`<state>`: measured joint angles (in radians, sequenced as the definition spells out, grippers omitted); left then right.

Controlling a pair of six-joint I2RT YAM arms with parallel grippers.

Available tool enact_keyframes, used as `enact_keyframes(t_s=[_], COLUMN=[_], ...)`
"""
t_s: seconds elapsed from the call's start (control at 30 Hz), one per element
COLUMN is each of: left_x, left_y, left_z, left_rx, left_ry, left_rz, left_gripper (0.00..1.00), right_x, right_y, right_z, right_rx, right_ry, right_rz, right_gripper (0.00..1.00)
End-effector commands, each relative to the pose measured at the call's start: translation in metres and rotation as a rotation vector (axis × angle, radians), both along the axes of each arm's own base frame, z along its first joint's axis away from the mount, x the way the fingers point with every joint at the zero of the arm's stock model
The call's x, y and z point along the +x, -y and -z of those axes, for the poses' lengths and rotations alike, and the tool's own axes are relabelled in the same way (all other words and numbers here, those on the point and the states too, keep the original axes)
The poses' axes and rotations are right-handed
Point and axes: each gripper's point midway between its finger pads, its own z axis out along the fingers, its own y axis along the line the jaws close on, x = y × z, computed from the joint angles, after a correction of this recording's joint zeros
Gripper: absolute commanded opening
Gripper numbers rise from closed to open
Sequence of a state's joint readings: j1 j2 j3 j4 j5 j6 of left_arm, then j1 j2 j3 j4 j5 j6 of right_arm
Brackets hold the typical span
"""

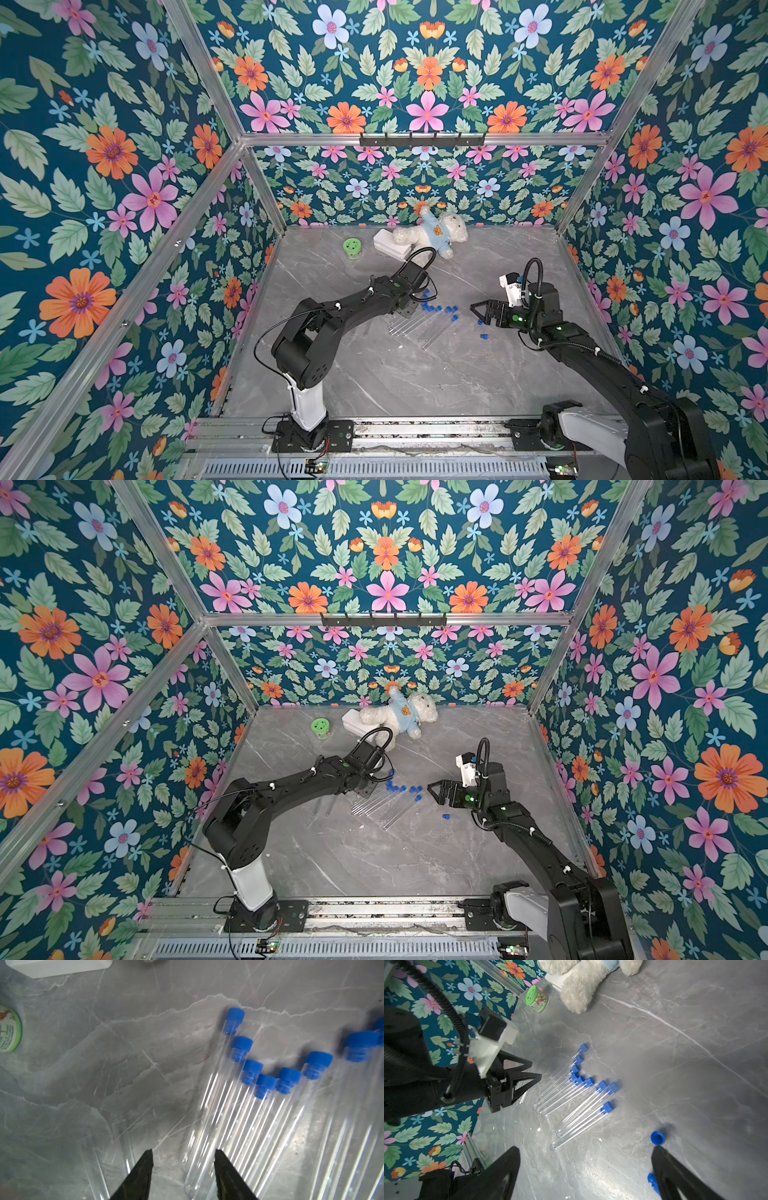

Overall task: Remove stoppers from test tubes
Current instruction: Pick up the test tube at the center of the board.

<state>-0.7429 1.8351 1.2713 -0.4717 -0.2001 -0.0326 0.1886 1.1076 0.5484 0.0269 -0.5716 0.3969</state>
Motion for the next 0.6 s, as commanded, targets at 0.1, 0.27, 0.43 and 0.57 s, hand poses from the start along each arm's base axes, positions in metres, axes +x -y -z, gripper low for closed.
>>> enact_keyframes(t_s=[0.1, 0.27, 0.43, 0.57], left_x=[0.008, 0.02, 0.025, 0.027], left_y=[0.007, 0.007, 0.006, 0.005], left_z=[0.011, 0.018, 0.025, 0.03], left_rx=[0.035, 0.057, 0.065, 0.068], left_ry=[-0.008, 0.007, 0.003, -0.005], left_rz=[0.037, 0.029, 0.028, 0.029], left_gripper=[0.51, 0.49, 0.48, 0.46], right_x=[0.0, -0.001, -0.001, 0.0], right_y=[-0.008, -0.01, -0.01, -0.01], right_z=[-0.008, -0.011, -0.011, -0.012], right_rx=[0.071, 0.085, 0.082, 0.084], right_ry=[0.04, 0.05, 0.053, 0.059], right_rz=[-0.027, -0.038, -0.036, -0.033], right_gripper=[0.99, 0.99, 0.99, 0.99])
